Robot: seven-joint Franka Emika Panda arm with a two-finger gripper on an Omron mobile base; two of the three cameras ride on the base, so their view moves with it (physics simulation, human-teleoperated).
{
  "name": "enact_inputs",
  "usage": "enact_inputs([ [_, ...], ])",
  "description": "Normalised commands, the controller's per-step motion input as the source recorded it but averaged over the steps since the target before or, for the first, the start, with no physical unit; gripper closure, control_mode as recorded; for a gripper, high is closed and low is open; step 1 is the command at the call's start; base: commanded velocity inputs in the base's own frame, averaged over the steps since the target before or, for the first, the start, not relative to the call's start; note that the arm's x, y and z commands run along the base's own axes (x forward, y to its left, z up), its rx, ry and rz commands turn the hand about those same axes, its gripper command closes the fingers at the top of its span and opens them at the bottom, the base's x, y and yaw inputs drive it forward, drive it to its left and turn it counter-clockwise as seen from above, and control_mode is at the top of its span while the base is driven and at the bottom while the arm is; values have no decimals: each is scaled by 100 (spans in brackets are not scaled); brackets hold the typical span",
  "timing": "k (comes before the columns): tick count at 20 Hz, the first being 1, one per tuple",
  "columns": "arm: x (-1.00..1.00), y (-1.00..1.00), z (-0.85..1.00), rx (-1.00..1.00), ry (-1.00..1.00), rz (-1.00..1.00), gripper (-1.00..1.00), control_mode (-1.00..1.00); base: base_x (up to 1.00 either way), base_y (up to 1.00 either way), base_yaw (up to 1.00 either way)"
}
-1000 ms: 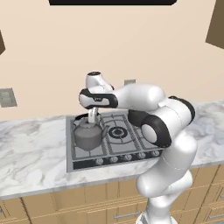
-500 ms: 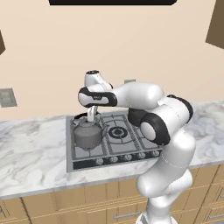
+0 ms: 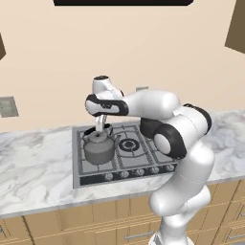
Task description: Pick the kettle from the counter and place it on a stove burner. Then turn the burner on.
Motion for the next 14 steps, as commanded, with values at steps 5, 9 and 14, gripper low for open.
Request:
enact_inputs([
  [5, 0, 0, 45, 0, -3, 0, -100, -100, 0, 0, 0],
  [9, -22, 0, 49, 0, -2, 0, -100, -100, 0, 0, 0],
  [14, -79, -1, 12, 4, 0, -2, -100, -100, 0, 0, 0],
])
